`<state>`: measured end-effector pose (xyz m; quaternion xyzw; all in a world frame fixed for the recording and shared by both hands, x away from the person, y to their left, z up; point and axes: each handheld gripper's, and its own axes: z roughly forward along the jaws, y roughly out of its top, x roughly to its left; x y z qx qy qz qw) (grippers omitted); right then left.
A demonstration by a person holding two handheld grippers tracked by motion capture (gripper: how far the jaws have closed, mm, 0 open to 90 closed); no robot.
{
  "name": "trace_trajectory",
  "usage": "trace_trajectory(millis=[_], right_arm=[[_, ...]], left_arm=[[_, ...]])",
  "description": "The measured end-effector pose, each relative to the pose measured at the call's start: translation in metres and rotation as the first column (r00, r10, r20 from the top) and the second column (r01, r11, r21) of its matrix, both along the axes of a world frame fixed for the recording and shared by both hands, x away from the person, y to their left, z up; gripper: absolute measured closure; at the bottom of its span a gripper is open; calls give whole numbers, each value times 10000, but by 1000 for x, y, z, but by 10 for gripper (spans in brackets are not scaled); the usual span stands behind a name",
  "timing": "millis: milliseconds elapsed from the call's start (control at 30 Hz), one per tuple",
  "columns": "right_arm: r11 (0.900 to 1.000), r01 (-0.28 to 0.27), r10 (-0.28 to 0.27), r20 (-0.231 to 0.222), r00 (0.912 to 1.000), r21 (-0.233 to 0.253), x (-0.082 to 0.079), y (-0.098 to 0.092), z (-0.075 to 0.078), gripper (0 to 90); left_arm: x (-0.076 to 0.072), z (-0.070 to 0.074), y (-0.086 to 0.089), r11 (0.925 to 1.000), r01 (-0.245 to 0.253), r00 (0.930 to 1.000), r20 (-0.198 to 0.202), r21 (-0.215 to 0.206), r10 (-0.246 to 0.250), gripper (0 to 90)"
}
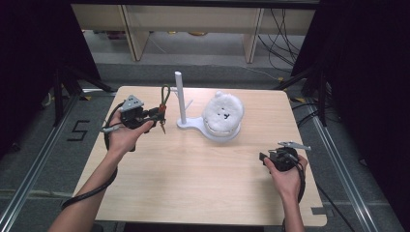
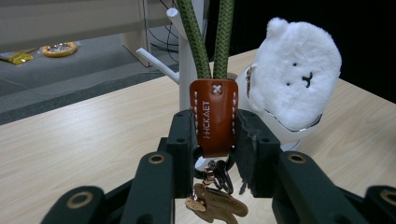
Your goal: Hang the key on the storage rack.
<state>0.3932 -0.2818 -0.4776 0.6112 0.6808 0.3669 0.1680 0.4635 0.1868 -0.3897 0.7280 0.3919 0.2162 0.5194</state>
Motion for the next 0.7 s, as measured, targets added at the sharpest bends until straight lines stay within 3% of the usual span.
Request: trace_trajectory(millis=[700], right_arm=[[10000, 67, -67, 75, 9999, 72, 1, 0, -2, 517]], left_arm=[[16, -6, -2, 9998, -137, 9992, -368, -113, 132, 678]])
